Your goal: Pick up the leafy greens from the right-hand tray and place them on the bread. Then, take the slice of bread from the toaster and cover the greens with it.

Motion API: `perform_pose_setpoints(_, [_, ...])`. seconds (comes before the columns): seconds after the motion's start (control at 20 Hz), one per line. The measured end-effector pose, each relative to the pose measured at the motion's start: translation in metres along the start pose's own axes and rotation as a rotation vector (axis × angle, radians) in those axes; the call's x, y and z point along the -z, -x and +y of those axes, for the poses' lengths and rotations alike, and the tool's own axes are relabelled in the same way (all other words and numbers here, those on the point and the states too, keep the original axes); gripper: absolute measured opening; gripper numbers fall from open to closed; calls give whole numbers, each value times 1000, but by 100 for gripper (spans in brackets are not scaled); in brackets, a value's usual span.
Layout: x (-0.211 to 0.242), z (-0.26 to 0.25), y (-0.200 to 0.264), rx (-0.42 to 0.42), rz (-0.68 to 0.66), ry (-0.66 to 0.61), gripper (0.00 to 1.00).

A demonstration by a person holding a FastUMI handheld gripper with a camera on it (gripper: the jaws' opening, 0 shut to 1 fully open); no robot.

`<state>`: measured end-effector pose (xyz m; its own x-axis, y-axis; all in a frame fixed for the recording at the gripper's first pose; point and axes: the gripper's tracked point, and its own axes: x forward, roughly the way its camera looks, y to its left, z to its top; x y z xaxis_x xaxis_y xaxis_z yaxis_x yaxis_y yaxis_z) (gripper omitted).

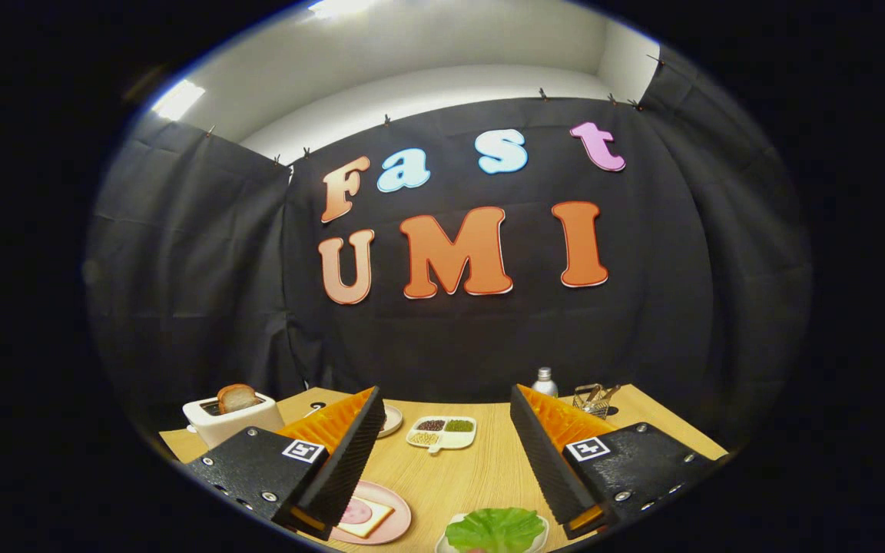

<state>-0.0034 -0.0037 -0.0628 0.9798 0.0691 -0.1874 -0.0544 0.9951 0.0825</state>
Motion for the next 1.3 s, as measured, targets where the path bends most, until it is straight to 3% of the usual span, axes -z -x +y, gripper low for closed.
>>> perform_pose_setpoints(0.7, [112,-17,1,-38,371,-66,98])
perform_pose_setpoints(1.3, [180,-44,17,10,594,45,97])
